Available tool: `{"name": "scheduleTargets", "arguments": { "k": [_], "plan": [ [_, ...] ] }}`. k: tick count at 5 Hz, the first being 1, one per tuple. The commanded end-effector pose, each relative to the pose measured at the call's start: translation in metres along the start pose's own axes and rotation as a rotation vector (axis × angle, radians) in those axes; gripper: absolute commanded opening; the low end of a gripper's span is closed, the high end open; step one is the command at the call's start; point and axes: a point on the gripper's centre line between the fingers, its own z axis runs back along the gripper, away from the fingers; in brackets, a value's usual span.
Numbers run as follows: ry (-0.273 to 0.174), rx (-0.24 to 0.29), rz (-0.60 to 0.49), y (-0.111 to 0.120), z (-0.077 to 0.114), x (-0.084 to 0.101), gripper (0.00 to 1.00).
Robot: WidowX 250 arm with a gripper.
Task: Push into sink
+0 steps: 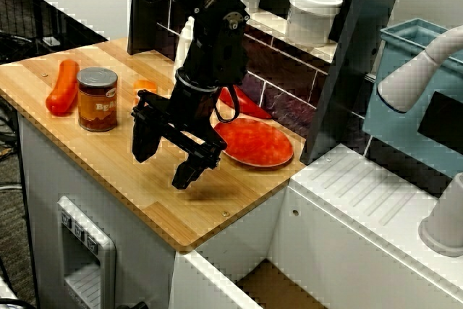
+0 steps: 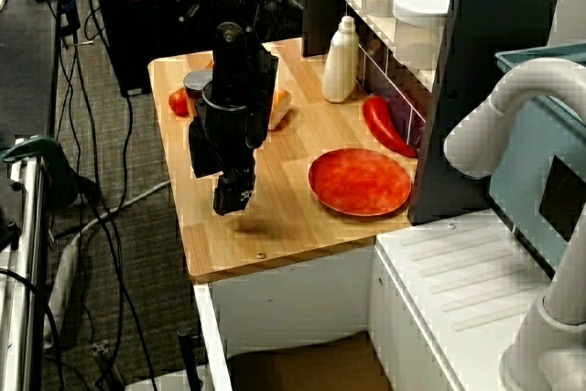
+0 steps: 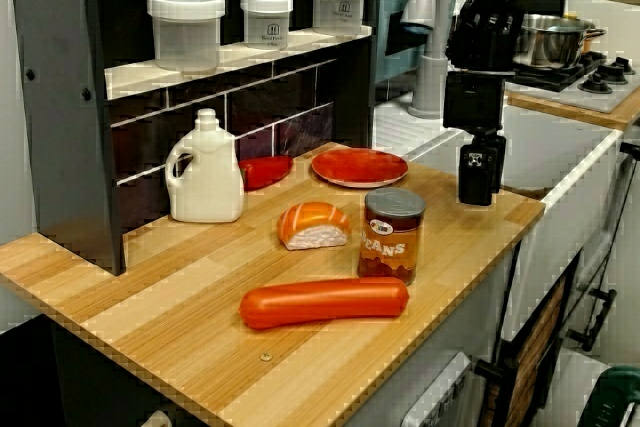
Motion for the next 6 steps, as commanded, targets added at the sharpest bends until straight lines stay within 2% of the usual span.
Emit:
{"name": "scheduleTargets", "arguments": {
  "k": [1, 3, 4, 5, 6],
  "plan": [
    [0.000, 0.000, 0.000, 0.000, 0.000, 0.000, 1.00],
    [0.010, -0.046, -0.059, 0.031, 0.021, 0.002, 1.00],
    [-0.013, -0.022, -0.090, 0.046, 0.027, 0.008, 1.00],
    [-0.029, -0.040, -0.143, 0.069, 0.034, 0.019, 1.00],
    [-0.032, -0.081, -0.141, 0.092, 0.045, 0.026, 1.00]
  ]
}}
